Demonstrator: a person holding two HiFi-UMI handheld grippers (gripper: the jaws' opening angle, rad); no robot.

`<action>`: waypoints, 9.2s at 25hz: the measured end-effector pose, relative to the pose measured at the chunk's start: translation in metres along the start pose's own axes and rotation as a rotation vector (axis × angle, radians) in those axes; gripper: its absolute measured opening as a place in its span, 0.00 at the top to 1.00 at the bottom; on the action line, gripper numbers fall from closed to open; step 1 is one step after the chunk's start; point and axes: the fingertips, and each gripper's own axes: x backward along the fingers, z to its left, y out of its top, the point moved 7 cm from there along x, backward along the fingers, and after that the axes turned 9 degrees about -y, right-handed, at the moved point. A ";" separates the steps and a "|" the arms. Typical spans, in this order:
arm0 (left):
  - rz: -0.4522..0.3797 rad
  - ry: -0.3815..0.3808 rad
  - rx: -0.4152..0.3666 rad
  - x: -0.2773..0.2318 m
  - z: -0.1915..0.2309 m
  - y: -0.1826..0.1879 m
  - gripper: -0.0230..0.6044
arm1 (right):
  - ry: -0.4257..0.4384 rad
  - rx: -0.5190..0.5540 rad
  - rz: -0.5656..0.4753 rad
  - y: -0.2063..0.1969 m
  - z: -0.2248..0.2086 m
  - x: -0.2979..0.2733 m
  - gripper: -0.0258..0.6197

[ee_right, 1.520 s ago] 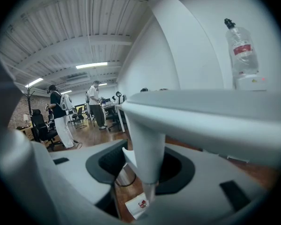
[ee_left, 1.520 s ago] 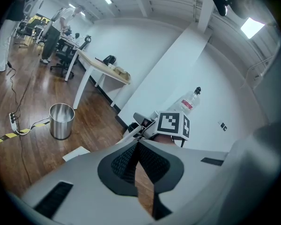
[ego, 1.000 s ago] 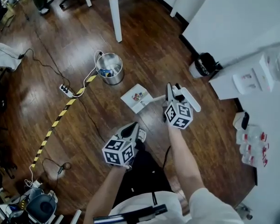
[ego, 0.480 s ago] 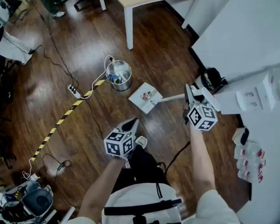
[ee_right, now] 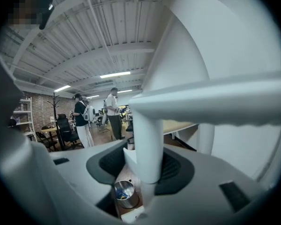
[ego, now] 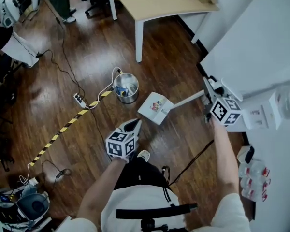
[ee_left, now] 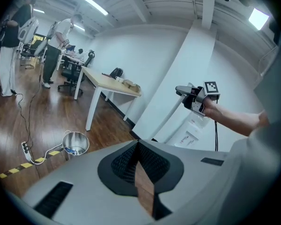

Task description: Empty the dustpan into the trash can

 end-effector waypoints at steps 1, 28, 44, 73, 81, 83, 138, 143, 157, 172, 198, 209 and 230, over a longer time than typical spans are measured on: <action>-0.003 0.003 0.002 -0.002 0.001 0.004 0.98 | 0.007 0.000 0.004 0.008 -0.002 -0.004 0.68; -0.136 0.157 0.081 -0.021 0.094 0.109 0.98 | 0.321 0.151 -0.056 0.195 0.031 -0.183 0.68; -0.314 0.440 0.269 -0.025 0.098 0.091 0.98 | 0.681 0.275 -0.095 0.165 0.106 -0.306 0.69; -0.440 0.526 0.361 0.011 0.073 0.041 0.98 | 0.976 0.650 -0.118 0.105 0.210 -0.248 0.77; -0.447 0.506 0.341 0.018 0.064 0.040 0.98 | 1.036 0.731 -0.141 0.101 0.216 -0.232 0.77; -0.452 0.505 0.347 0.022 0.061 0.033 0.98 | 1.056 0.761 -0.153 0.095 0.224 -0.222 0.78; -0.445 0.466 0.328 0.068 0.059 0.009 0.98 | 0.795 0.551 -0.082 0.127 0.197 -0.263 0.77; -0.382 0.406 0.297 0.044 0.062 0.023 0.98 | 0.581 0.442 -0.104 0.159 0.136 -0.228 0.78; -0.245 0.332 0.259 -0.010 0.055 0.041 0.98 | 0.110 0.300 0.008 0.049 -0.005 -0.234 0.78; -0.143 0.409 0.330 -0.019 0.077 0.036 0.98 | -0.157 0.094 0.092 -0.151 -0.050 -0.261 0.74; -0.084 0.292 0.225 -0.024 0.040 0.029 0.98 | -0.411 -0.148 0.301 -0.242 -0.097 -0.133 0.44; -0.112 0.256 0.187 -0.012 0.010 0.005 0.98 | -0.360 -0.206 0.354 -0.259 -0.086 -0.080 0.40; -0.371 0.191 0.093 0.043 -0.090 0.007 0.98 | 0.256 -0.057 0.261 -0.114 0.074 0.075 0.96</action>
